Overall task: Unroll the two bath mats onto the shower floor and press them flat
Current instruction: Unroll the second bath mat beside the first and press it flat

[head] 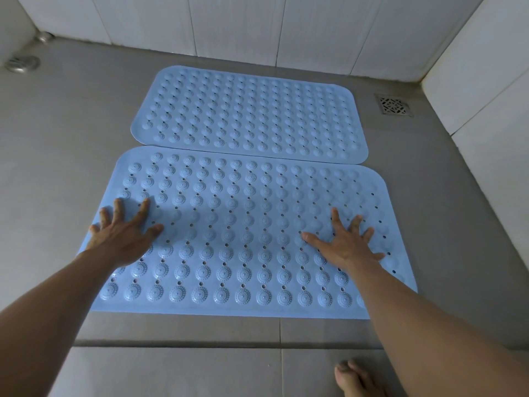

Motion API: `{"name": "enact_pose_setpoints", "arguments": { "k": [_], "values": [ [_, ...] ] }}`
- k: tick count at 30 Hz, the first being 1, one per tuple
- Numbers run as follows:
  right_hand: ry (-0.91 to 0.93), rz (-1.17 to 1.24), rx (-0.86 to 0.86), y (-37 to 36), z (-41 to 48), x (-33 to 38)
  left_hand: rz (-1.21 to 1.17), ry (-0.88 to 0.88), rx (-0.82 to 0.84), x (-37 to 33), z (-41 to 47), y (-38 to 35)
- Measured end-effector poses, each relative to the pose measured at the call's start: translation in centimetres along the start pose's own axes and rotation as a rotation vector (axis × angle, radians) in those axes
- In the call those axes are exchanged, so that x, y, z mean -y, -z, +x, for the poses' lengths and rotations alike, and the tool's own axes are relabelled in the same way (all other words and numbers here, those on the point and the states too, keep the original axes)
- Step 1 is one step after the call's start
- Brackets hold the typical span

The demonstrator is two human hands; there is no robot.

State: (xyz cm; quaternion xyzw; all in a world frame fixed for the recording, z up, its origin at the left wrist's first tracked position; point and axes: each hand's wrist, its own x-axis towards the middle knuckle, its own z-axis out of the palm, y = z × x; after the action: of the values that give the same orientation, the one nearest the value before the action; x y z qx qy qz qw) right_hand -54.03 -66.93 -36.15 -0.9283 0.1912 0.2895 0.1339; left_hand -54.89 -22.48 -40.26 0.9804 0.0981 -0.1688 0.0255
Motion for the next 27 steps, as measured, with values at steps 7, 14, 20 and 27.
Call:
{"name": "enact_pose_setpoints", "arguments": {
  "k": [7, 14, 20, 27],
  "values": [
    [-0.002, 0.012, 0.008, 0.3, 0.0, 0.2, -0.017, 0.029, -0.001, -0.4, 0.0, 0.3],
    [0.079, -0.078, -0.123, -0.5, 1.2, 2.6, -0.033, 0.138, -0.087, -1.5, 0.3, 2.0],
    [0.335, -0.180, -0.167, -1.2, 3.3, 11.0, 0.028, 0.027, -0.133, -1.7, 3.8, 2.7],
    [0.606, -0.310, -0.165, -3.2, 5.6, 22.8, 0.041, -0.074, -0.261, -1.1, 8.1, 3.6]
  ]
}}
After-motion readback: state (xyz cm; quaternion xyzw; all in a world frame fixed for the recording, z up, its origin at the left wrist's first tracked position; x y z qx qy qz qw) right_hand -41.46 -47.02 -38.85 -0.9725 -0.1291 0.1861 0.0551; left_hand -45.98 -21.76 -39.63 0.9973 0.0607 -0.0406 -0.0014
